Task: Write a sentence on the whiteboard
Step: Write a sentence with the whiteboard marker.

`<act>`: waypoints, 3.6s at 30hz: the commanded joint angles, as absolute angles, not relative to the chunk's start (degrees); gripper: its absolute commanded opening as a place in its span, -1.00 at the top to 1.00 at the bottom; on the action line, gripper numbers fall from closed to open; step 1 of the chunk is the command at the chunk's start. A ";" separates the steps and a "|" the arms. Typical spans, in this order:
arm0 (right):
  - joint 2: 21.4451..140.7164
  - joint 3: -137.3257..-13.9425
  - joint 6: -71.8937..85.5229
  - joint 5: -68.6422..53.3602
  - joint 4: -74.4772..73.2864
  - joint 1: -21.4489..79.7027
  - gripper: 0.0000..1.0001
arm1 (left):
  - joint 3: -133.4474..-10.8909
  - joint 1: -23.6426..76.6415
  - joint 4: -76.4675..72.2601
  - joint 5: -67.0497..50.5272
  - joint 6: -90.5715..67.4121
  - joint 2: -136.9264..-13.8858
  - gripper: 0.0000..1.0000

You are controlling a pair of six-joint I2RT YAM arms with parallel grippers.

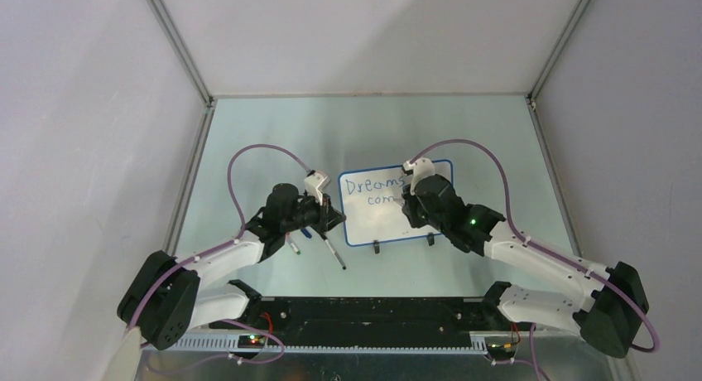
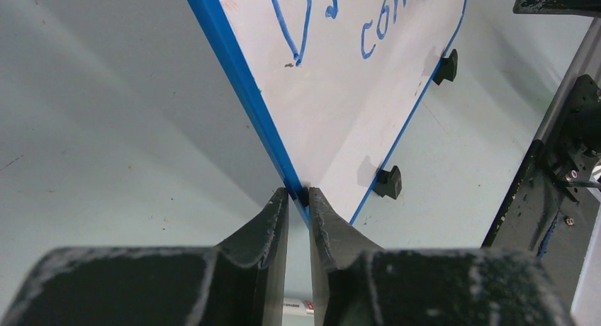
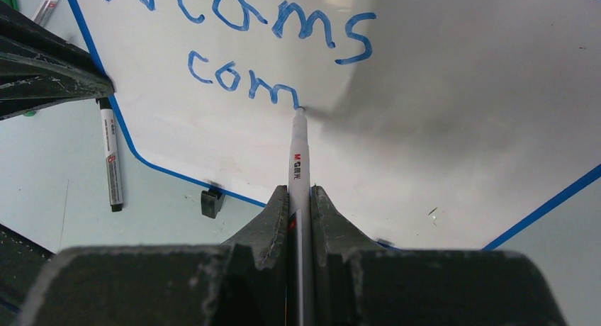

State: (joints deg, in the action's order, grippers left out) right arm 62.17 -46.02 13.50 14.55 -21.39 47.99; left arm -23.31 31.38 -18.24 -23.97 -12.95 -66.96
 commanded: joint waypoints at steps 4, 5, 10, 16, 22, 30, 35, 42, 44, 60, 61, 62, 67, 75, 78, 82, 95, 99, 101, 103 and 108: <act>58.23 -45.79 13.39 14.88 -21.13 46.93 1.00 | -24.43 31.73 -19.03 -24.47 -11.60 -65.86 0.61; 57.99 -45.79 13.43 14.78 -21.24 46.76 1.00 | -24.48 31.73 -19.00 -24.46 -11.62 -65.88 0.61; 56.89 -45.79 13.18 14.48 -21.29 45.99 1.00 | -24.52 31.74 -18.98 -24.51 -11.60 -65.92 0.60; 58.00 -45.75 12.90 13.58 -20.41 45.19 1.00 | -24.52 31.72 -18.94 -24.46 -11.60 -65.88 0.60; 59.14 -45.79 13.03 13.54 -20.02 45.13 1.00 | -24.52 31.72 -18.92 -24.51 -11.60 -65.92 0.60; 59.24 -45.80 12.91 13.00 -19.54 45.09 1.00 | -24.52 31.73 -18.98 -24.49 -11.60 -65.99 0.59; 59.28 -45.82 12.76 12.71 -19.27 45.08 1.00 | -24.52 31.72 -18.90 -24.51 -11.60 -65.87 0.59; 60.16 -45.79 12.71 12.39 -18.90 45.06 1.00 | -24.46 31.73 -18.98 -24.51 -11.60 -65.82 0.59; 60.46 -45.79 12.82 12.47 -19.02 45.01 1.00 | -24.44 31.71 -19.05 -24.46 -11.60 -65.83 0.59; 59.72 -45.80 14.00 16.02 -21.89 43.23 1.00 | -24.52 31.71 -19.03 -24.46 -11.60 -66.01 0.59; 59.65 -45.79 14.07 16.09 -21.95 43.11 1.00 | -24.52 31.68 -19.01 -24.51 -11.60 -66.01 0.59; 59.54 -45.79 14.11 16.13 -21.96 43.09 1.00 | -24.52 31.70 -19.06 -24.51 -11.60 -66.01 0.58; 59.13 -45.79 14.14 16.48 -21.61 42.91 1.00 | -24.52 31.72 -19.04 -24.50 -11.60 -65.92 0.59; 59.01 -45.79 13.43 14.80 -19.56 42.80 1.00 | -24.44 31.73 -19.06 -24.46 -11.60 -65.92 0.59; 59.33 -45.97 13.20 14.26 -19.16 42.77 1.00 | -24.48 31.72 -19.04 -24.48 -11.60 -65.96 0.59; 60.26 -46.93 13.00 13.70 -19.20 42.78 1.00 | -24.48 31.71 -19.04 -24.47 -11.60 -65.94 0.58; 61.46 -48.15 12.35 12.33 -18.85 42.74 1.00 | -24.43 31.73 -19.07 -24.45 -11.60 -65.83 0.58; 61.60 -48.23 12.33 11.98 -18.54 42.77 1.00 | -24.43 31.66 -19.03 -24.49 -11.60 -65.86 0.58; 61.61 -48.33 12.33 11.96 -18.63 42.78 1.00 | -24.43 31.74 -19.02 -24.48 -11.60 -65.89 0.58; 61.46 -48.34 12.40 12.25 -18.95 42.81 1.00 | -24.43 31.73 -19.00 -24.49 -11.58 -65.84 0.58; 60.91 -48.30 12.61 13.62 -20.32 42.76 1.00 | -24.43 31.73 -19.07 -24.46 -11.60 -65.86 0.58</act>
State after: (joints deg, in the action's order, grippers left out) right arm 61.08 -46.28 13.23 12.12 -20.73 43.11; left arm -23.31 31.40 -18.06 -24.03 -12.95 -66.96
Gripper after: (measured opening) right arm 0.145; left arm 0.208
